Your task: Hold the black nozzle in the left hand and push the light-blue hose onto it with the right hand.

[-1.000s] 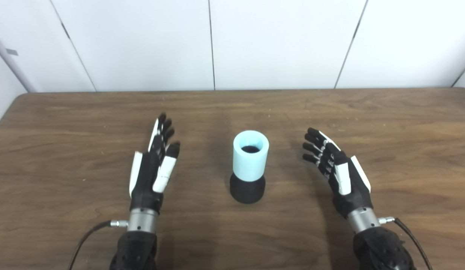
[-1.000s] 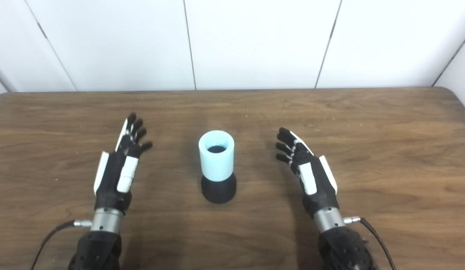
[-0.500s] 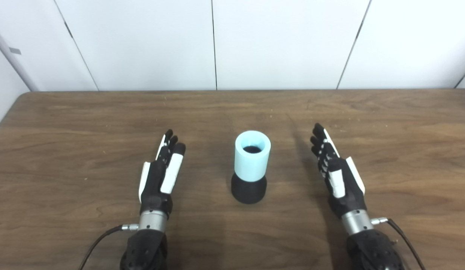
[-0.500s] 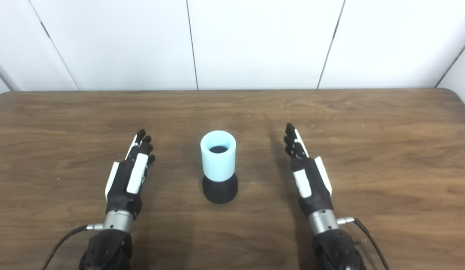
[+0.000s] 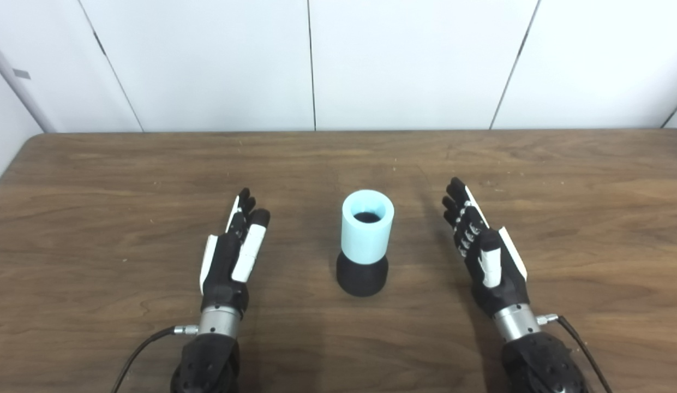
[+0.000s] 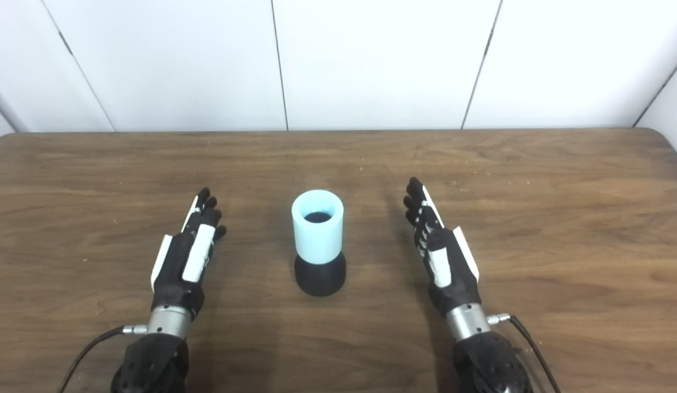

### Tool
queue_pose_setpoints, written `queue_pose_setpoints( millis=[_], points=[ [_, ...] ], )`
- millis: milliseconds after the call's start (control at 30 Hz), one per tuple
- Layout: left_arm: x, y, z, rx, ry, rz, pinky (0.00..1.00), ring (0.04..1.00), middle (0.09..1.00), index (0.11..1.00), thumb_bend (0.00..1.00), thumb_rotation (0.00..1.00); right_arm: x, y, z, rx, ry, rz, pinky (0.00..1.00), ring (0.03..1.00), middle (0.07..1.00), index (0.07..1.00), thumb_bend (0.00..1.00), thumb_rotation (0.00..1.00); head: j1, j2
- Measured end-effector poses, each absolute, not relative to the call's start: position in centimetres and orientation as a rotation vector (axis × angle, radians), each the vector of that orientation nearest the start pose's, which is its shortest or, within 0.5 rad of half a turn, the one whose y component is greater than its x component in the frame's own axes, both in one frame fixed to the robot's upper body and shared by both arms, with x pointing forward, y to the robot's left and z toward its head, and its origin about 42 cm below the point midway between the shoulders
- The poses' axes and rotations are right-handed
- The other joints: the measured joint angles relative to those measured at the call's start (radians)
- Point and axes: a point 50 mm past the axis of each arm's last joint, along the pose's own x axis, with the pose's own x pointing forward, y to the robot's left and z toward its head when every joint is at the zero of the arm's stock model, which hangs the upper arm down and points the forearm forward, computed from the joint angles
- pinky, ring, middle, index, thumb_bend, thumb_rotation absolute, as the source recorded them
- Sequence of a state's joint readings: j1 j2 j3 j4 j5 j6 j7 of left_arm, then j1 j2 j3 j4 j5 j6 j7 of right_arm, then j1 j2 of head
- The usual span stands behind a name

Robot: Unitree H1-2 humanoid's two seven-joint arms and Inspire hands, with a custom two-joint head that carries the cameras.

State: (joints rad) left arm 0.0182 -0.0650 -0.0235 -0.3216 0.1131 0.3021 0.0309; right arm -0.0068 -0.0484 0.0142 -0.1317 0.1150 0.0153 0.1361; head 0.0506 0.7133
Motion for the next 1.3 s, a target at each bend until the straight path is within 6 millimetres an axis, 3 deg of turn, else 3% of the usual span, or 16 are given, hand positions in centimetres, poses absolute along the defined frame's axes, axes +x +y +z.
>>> queue_pose_setpoints(
  millis=[267, 400, 567, 1300],
  points=[
    [27.17, 19.16, 15.92, 0.050, -0.013, 0.040, 0.93, 0.996, 0.998, 0.998, 0.93, 0.89, 28.38, -20.76, 14.10, 0.132, -0.081, 0.137, 1.00, 1.000, 1.000, 1.000, 0.77, 1.00, 0.000, 0.003],
    [27.16, 19.13, 16.07, 0.057, -0.048, 0.031, 0.94, 0.997, 0.999, 1.000, 0.89, 0.94, 28.36, -20.77, 14.25, 0.132, -0.076, 0.132, 1.00, 1.000, 1.000, 1.000, 0.76, 1.00, 0.003, 0.003],
    [27.36, 18.93, 15.08, 0.076, -0.043, 0.015, 0.99, 0.997, 0.998, 1.000, 0.91, 0.98, 28.36, -20.88, 14.25, 0.132, -0.076, 0.126, 1.00, 1.000, 1.000, 1.000, 0.76, 1.00, 0.006, 0.003],
    [27.35, 18.67, 15.09, 0.123, -0.071, -0.014, 0.98, 0.976, 0.991, 1.000, 0.89, 0.98, 28.38, -21.06, 14.24, 0.133, -0.075, 0.097, 1.00, 1.000, 1.000, 1.000, 0.76, 1.00, 0.005, 0.008]
  ],
)
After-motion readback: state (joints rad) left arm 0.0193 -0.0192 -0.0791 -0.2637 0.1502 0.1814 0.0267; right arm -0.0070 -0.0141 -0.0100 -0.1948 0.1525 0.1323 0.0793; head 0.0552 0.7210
